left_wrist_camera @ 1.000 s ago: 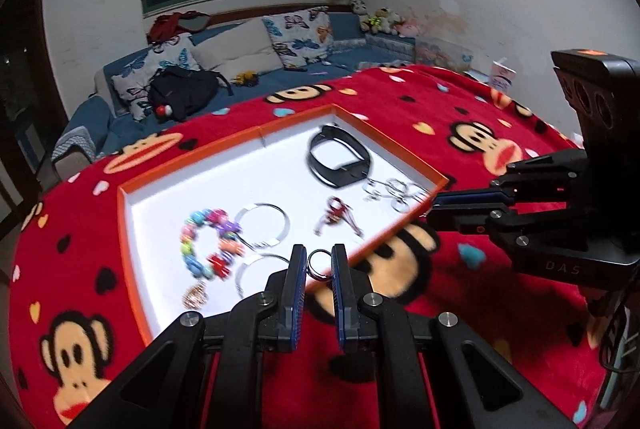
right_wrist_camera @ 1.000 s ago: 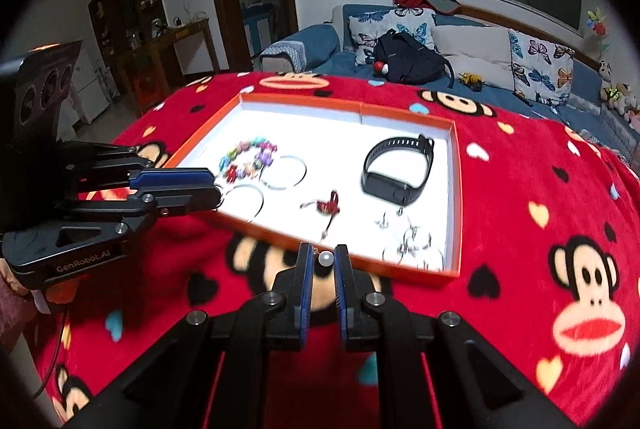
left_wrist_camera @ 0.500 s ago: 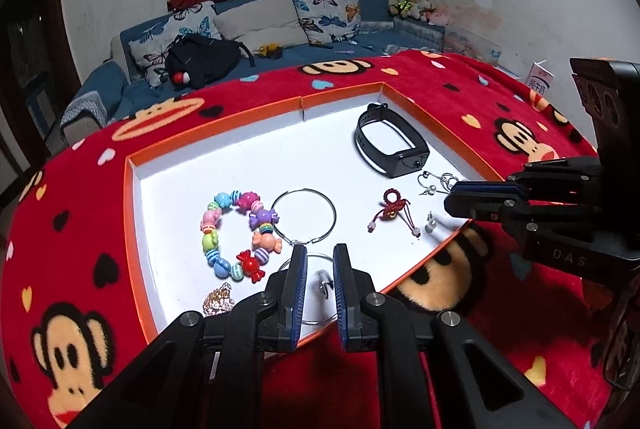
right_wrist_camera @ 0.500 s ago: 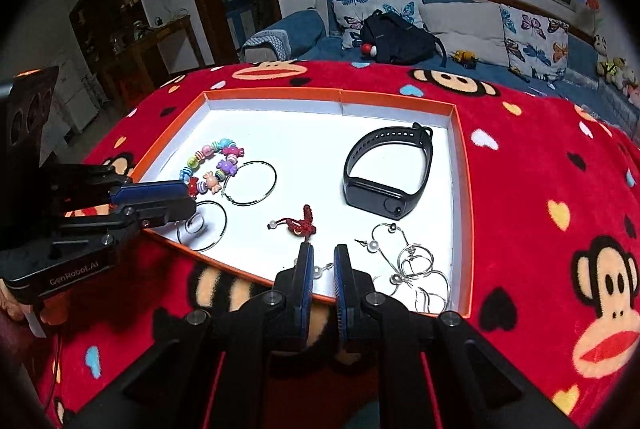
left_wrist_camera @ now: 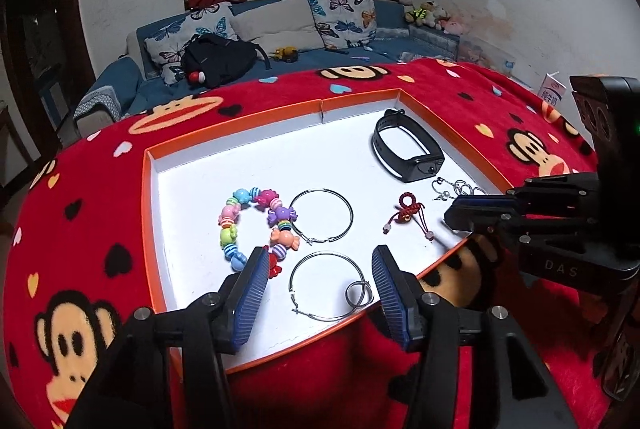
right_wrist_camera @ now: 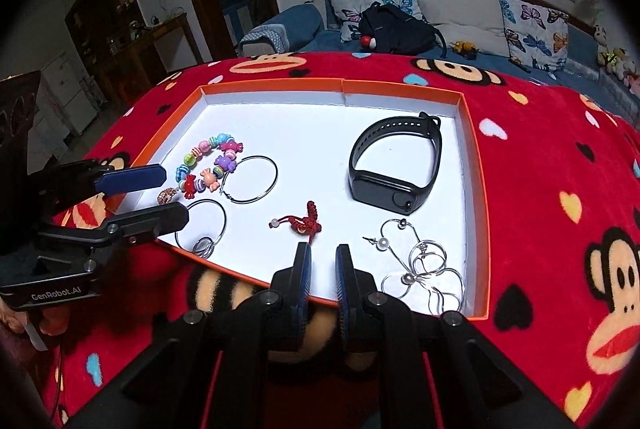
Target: Organize jewelry
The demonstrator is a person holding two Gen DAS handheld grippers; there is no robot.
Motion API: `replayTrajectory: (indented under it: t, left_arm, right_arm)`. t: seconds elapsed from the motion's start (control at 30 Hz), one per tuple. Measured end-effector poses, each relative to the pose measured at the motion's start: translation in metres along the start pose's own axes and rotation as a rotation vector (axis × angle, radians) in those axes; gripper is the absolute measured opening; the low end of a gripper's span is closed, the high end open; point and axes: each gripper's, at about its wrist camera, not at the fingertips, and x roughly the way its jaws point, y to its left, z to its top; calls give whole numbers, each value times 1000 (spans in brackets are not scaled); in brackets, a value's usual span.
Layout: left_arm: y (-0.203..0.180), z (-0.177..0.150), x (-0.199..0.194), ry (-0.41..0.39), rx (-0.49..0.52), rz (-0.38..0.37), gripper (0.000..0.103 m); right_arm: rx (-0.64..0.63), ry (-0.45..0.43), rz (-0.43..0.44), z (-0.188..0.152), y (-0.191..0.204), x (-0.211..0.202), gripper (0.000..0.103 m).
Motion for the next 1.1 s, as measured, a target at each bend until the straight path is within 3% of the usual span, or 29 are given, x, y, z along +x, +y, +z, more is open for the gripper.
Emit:
replayTrajectory:
  t: [0.13,0.2,0.47,0.57,1.1]
  left_arm:
    - [2,-2,-5,-7,-12,6,61]
    - [2,-3,-9,-18,-18,16,67]
    - [2,-7,-27,-42,-54,28,71]
    - [0,-10,-33,-50,-65,35,81]
    - [-9,-42,-71,-78,-137,78,86]
  right_arm:
    - [11,-6,1,-1,0,-3,25]
    - [12,-8,-2,-1,2,-3,26]
    - [24,-31,-3,-4,8,-11,29]
    - [29,-37,1,-6,11,-13,33]
    - [50,-128,-31,-27,28,-45,44]
